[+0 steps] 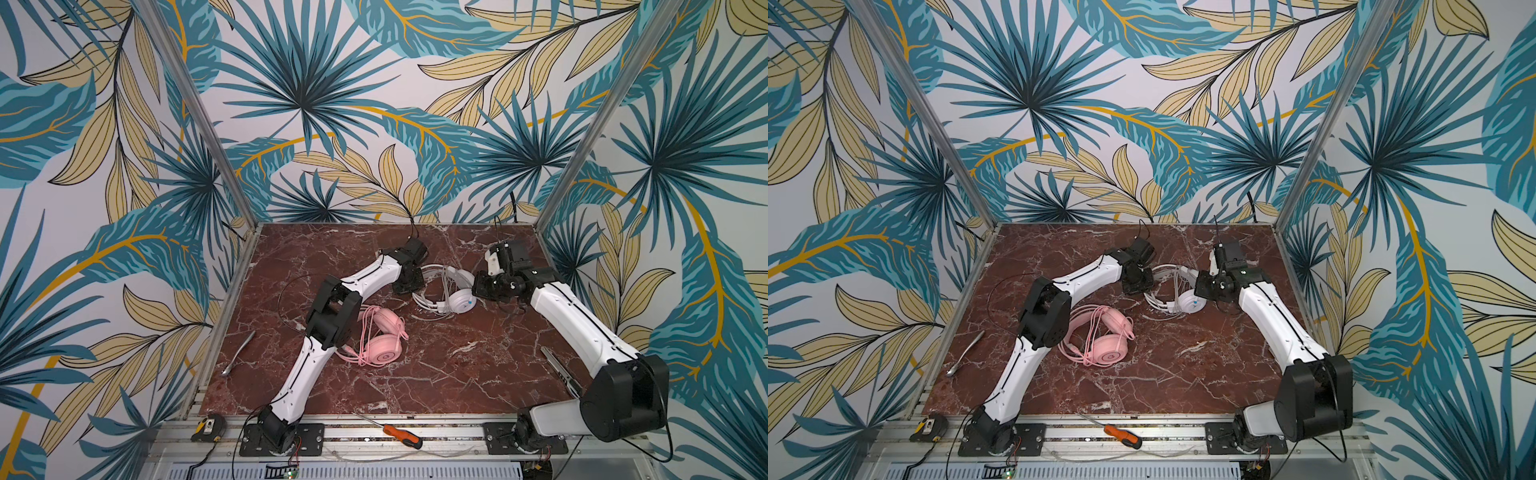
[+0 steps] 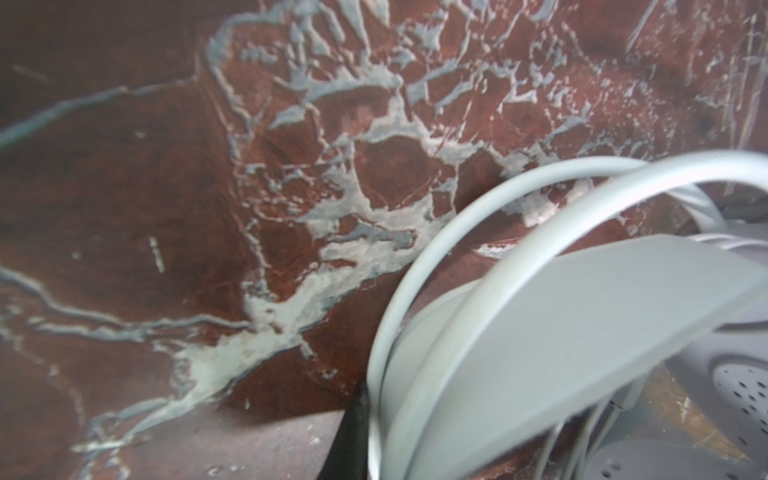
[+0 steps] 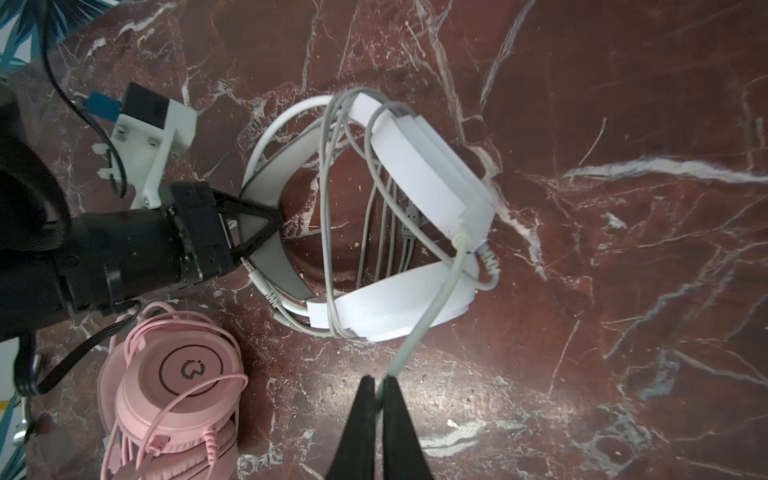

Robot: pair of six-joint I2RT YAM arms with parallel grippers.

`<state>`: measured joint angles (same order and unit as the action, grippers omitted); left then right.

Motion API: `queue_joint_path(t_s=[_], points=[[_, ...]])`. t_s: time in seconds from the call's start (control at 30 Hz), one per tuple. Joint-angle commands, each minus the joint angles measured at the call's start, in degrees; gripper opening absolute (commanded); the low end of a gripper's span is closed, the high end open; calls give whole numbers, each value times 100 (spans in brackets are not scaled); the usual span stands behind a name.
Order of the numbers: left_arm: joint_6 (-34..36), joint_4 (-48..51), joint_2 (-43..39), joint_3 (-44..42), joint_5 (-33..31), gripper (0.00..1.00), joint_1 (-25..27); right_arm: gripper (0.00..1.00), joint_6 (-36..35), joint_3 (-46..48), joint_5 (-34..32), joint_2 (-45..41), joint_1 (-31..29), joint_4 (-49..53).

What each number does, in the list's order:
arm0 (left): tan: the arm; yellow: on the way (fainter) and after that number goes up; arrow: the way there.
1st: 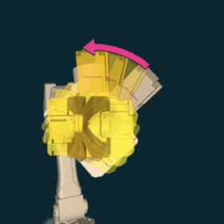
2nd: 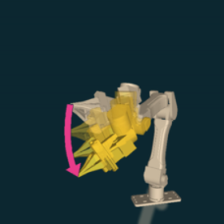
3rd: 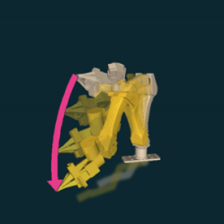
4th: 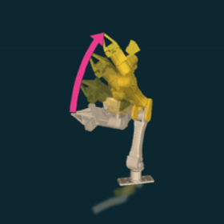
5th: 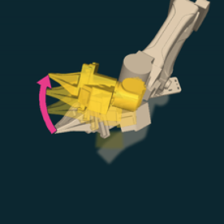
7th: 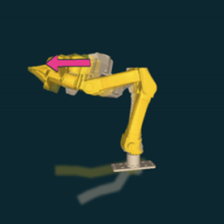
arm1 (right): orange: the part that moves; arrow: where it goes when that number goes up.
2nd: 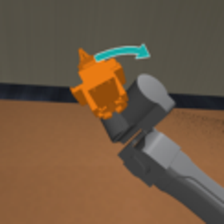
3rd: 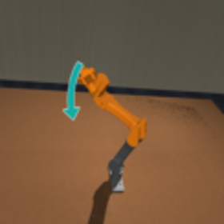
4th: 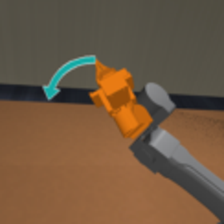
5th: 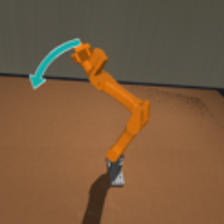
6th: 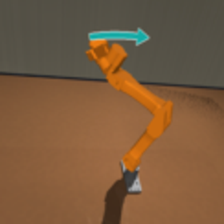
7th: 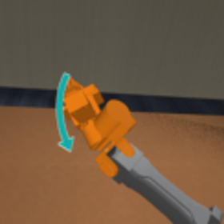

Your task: Wrap the headphones

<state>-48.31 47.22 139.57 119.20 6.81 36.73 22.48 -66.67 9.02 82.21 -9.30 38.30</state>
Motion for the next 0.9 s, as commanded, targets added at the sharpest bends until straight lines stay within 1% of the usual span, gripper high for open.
queue_joint_path(t_s=[0.0, 0.03, 0.17, 0.23, 0.47, 0.67, 0.87], points=[[-64, 261, 545, -201, 119, 19, 77, 4, 164, 133, 233, 198, 16, -47], [-73, 261, 536, -212, 129, 19, 72, 4, 173, 137, 235, 245, 20, -83], [-73, 261, 516, -237, 162, 26, 73, 3, 208, 156, 274, 412, 34, -230], [-66, 261, 501, -256, 168, 28, 76, 0, 236, 155, 334, 495, 34, -309], [-56, 261, 431, -371, 191, 36, 80, 0, 379, 103, 472, 860, 42, -495], [-47, 259, 346, -519, 167, 51, 78, 0, 414, 84, 488, 1066, 42, -538], [-38, 261, 273, -544, 110, 65, 73, 0, 437, 93, 564, 1088, 42, -491]])
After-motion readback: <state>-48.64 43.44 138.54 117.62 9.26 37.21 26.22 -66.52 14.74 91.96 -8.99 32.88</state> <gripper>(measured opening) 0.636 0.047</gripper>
